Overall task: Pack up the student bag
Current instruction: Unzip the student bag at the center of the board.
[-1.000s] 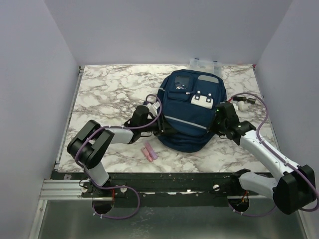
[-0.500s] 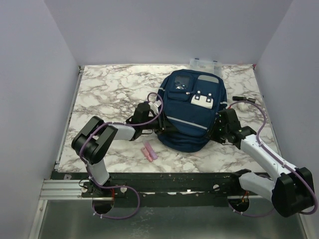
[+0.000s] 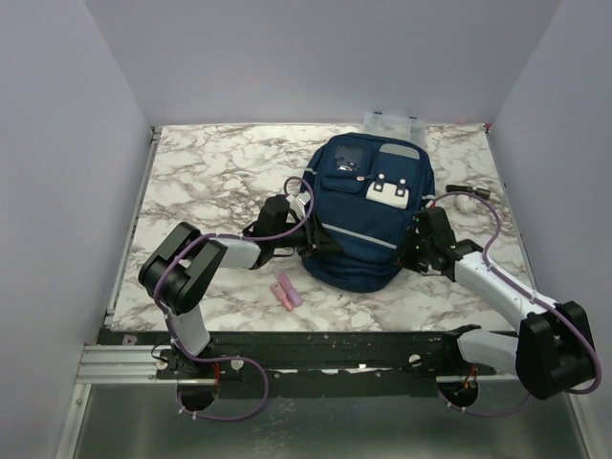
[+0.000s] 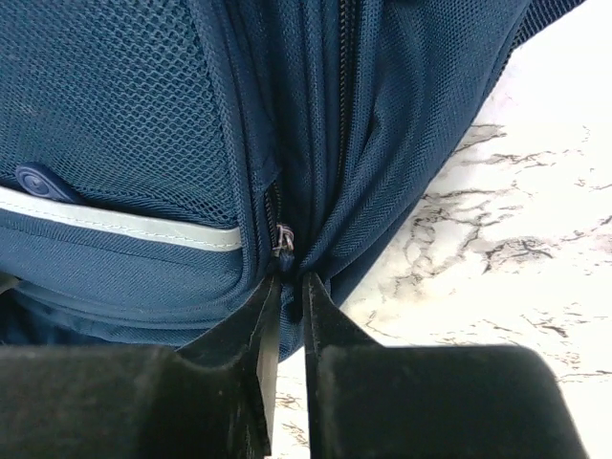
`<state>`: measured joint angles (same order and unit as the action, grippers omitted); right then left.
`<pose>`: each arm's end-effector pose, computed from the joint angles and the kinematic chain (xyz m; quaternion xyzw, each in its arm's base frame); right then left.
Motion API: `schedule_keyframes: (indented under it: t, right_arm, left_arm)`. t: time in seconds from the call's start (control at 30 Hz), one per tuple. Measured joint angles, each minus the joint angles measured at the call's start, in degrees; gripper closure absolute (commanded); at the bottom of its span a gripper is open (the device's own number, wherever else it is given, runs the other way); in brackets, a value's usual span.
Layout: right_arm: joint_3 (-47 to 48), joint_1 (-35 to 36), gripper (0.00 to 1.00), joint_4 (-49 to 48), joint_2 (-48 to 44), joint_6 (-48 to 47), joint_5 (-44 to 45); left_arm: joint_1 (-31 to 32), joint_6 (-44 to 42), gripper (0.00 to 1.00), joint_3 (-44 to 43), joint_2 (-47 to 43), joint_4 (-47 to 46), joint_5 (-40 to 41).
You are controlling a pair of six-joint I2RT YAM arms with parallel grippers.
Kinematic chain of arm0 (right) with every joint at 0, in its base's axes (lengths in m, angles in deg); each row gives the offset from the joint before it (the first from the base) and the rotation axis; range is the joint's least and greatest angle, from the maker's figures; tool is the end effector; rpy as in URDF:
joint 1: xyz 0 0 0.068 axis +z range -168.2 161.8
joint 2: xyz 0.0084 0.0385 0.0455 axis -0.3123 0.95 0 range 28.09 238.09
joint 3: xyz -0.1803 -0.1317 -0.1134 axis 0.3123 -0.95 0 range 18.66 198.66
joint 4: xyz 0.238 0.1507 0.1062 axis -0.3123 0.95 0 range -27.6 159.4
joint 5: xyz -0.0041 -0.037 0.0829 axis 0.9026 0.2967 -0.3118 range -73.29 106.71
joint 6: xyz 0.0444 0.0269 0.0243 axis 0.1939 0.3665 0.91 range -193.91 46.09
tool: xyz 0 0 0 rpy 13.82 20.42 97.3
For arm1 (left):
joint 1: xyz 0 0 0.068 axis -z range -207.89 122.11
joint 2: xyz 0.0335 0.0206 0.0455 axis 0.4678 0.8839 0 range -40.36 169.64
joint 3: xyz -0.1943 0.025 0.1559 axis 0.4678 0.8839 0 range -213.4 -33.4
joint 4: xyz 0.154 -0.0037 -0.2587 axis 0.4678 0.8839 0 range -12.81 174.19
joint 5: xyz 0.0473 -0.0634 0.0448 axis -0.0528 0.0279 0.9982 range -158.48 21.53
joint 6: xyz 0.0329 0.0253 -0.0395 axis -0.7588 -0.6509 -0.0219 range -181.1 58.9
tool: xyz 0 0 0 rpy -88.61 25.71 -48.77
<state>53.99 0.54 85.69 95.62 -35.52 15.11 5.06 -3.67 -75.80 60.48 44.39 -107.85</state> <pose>0.2530 0.0872 0.1396 0.1589 0.9416 0.1536 0.2542 0.2894 -0.2183 0.0912 0.0064 0.8169 -0.5566 0.1511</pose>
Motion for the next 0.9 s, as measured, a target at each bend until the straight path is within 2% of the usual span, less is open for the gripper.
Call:
schedule_keyframes:
  t: [0.07,0.13,0.2,0.4,0.47,0.53,0.9]
  right_arm:
    - [-0.1,0.1,0.85,-0.2,-0.5,0.0,0.0]
    - [-0.6,0.1,0.78,-0.5,-1.1,0.1,0.1]
    - [-1.2,0.1,0.74,-1.1,-1.6,0.1,0.2]
    - [-1.5,0.7,0.73,-2.4,-0.9,0.0,1.4]
    - [-0.9,2.1,0.65,-2.1,0.2,-0.3,3.2]
    - [0.3,3.7,0.61,-1.0,1.0,-0.7,5.3]
    - [4.0,6.6,0.6,3.2,3.7,-1.8,14.4]
  left_arm:
    - [0.0,0.0,0.55,0.0,0.0,0.0,0.0]
    - [0.0,0.0,0.55,0.0,0.0,0.0,0.0]
    - [0.0,0.0,0.55,0.0,0.0,0.0,0.0]
    - [-0.1,0.0,0.55,0.3,0.0,-0.1,0.0]
    - [-0.2,0.0,0.55,0.5,0.0,-0.2,0.0]
    - [-0.3,0.0,0.55,0.9,-0.1,-0.3,0.2]
    - [-0.6,0.0,0.55,1.4,-0.7,-0.4,0.9]
